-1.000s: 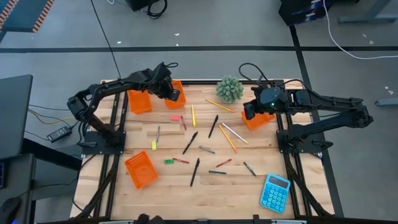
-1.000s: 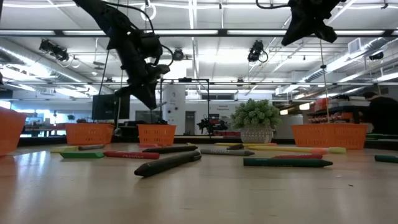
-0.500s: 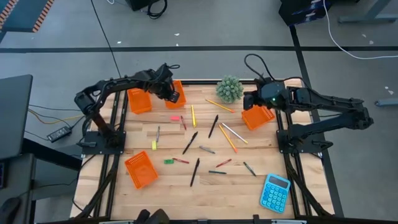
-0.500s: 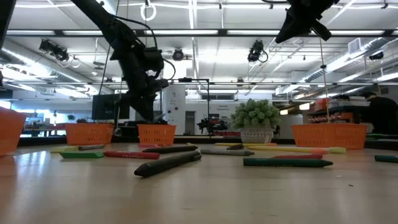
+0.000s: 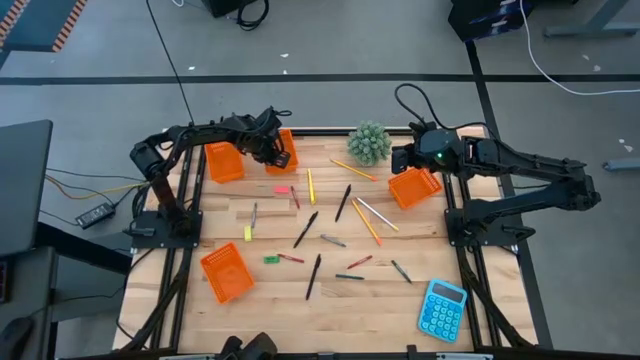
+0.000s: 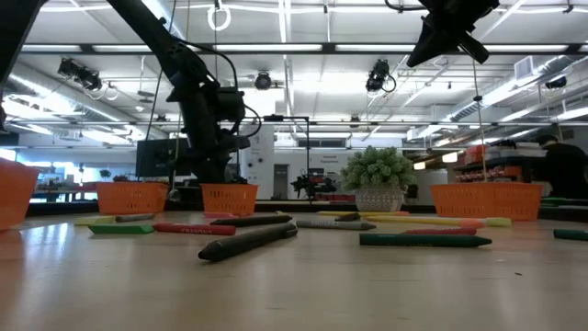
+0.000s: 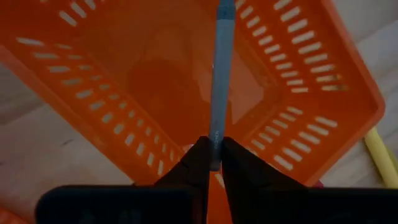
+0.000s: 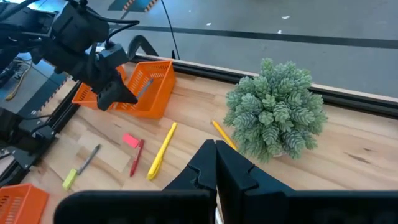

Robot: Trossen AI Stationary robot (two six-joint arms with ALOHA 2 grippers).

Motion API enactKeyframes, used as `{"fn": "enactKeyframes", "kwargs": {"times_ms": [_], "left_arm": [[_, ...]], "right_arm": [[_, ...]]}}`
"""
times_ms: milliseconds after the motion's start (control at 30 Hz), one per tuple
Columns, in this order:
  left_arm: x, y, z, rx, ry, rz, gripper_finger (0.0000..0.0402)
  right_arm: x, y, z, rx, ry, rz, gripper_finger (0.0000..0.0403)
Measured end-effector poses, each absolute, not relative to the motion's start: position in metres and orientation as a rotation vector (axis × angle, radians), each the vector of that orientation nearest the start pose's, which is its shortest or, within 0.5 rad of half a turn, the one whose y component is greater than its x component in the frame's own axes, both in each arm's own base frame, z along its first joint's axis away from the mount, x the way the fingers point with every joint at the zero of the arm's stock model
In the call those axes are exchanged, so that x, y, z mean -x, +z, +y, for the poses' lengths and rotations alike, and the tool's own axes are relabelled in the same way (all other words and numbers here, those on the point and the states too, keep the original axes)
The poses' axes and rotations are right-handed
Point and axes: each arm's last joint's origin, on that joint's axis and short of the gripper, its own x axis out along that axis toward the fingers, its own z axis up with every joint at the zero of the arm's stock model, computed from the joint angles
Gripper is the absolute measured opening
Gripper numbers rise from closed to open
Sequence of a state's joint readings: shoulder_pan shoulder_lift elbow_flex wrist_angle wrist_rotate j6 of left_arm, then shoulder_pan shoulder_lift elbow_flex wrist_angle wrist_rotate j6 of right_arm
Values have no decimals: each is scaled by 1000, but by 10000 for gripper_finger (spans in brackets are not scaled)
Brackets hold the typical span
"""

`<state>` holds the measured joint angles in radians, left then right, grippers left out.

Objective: Sort crayons/erasers/pens/pencils in bins
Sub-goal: Put the middle gray crayon into the middle orange bin, then put the pink eraser into the bottom orange bin

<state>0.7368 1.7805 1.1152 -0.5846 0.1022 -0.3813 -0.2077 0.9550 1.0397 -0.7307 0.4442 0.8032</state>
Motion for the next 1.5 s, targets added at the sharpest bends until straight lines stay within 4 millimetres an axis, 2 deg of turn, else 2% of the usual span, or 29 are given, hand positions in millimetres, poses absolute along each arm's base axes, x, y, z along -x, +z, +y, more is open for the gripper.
{"fn": "enactKeyframes", "kwargs": {"times_ms": [533,833,1000,1167,1367,1500], "left_arm": [[-249,166,223,823,805,1067,99],[-247,186,218,799,782,1021,107],[-254,209,220,673,707,1002,107],[-275,244,215,516,600,982,107],[-296,288,196,414,503,968,107],[-304,302,176,297,392,1029,108]], "right_arm": [[-175,343,-50,-675,-854,359,8],[-174,343,-51,-647,-901,339,8],[-173,344,-52,-566,-943,341,8],[-170,341,-52,-457,-950,424,8],[-167,337,-51,-492,-971,456,8],[-168,337,-49,-514,-966,447,8]]}}
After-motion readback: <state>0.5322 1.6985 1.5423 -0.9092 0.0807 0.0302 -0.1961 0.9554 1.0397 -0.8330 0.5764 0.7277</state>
